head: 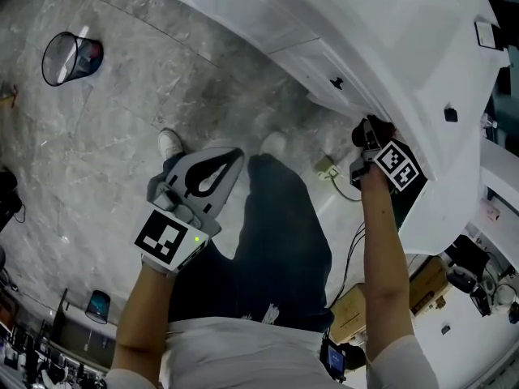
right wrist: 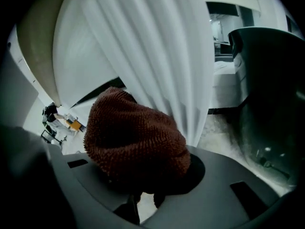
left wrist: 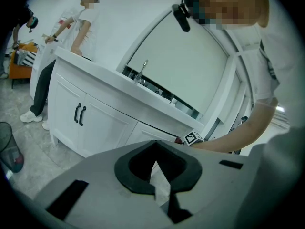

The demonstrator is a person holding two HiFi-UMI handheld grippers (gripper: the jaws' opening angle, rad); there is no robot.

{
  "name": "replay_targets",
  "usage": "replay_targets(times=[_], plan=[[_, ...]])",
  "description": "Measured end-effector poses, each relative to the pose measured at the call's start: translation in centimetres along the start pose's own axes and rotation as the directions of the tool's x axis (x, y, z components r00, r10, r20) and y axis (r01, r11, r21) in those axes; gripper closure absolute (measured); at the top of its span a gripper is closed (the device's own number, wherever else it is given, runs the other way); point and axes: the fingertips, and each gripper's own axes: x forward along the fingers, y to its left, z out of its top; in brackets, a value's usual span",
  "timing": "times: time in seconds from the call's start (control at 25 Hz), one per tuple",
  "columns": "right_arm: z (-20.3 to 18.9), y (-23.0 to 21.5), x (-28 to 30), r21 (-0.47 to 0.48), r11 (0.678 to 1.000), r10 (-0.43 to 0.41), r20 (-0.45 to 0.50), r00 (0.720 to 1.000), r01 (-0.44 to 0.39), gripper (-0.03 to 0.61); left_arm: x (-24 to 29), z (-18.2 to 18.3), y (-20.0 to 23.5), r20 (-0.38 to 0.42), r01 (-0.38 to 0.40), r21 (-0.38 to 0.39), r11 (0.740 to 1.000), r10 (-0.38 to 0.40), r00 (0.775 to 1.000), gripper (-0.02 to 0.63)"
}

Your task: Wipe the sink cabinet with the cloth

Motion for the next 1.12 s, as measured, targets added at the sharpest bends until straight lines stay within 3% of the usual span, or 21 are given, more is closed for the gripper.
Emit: replay_targets(times=[0.28, 0.68, 1.12], plan=[[-2.1, -1.9, 3.2, -0.071, 0.997, -0.048, -0.062, 0.997, 0.044, 0.479, 0.3, -0.7, 0.4, 0.017, -0.057, -0.044, 0.997, 0.058, 0.998, 0.603], [-4.7, -3.3, 6.8, -0.097, 0.993, -0.080, -0.137, 0.987, 0.067, 0.479, -0.3, -2.1, 2.1, 0.024, -0.157, -0.124, 0.980, 0.162, 0.987, 0.603], [-5.3, -3.6, 7.8, -0.131, 0.980, -0.171, -0.146, 0.974, 0.152, 0.479, -1.5, -2.8, 3.0, 0.032, -0.227, -0.208, 0.951, 0.239, 0.971, 0.603]])
